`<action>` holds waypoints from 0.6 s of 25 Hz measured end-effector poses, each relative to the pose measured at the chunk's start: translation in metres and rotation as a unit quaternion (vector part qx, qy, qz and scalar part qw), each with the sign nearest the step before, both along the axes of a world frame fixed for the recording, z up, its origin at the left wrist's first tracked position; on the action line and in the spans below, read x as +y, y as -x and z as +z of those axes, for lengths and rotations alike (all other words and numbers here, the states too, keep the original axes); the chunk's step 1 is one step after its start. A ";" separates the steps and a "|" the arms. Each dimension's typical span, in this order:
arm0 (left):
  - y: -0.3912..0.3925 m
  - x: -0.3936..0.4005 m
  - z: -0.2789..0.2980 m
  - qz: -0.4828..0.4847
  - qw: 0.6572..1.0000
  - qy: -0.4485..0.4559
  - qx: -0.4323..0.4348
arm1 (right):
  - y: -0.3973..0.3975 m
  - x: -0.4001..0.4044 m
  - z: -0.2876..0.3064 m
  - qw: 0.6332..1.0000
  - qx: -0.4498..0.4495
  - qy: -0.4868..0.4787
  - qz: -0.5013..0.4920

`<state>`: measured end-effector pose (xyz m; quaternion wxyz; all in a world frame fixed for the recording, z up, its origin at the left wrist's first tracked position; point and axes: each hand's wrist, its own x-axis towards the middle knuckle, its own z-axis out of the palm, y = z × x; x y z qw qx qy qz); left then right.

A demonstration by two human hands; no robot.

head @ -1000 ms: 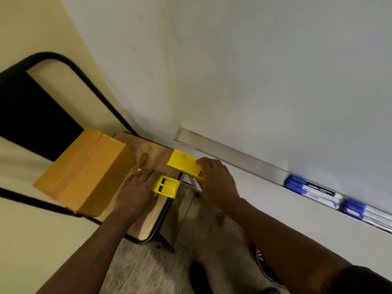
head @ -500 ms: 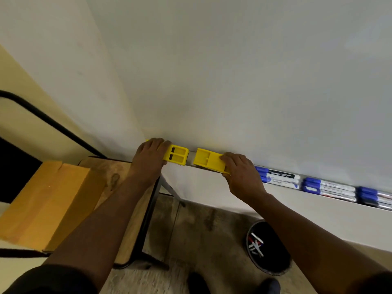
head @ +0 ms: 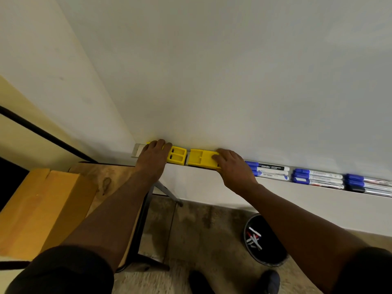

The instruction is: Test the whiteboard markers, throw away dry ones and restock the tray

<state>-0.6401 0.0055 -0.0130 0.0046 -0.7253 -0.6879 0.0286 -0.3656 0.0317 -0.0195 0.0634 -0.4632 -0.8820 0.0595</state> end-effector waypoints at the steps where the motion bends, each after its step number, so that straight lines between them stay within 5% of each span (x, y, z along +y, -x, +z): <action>1: 0.000 0.000 -0.002 0.004 1.000 0.005 -0.012 | 0.000 -0.001 -0.002 1.000 -0.002 -0.004 -0.003; 15: -0.039 -0.027 -0.004 0.056 0.995 -0.031 -0.072 | -0.024 -0.034 0.002 0.999 0.034 -0.034 -0.025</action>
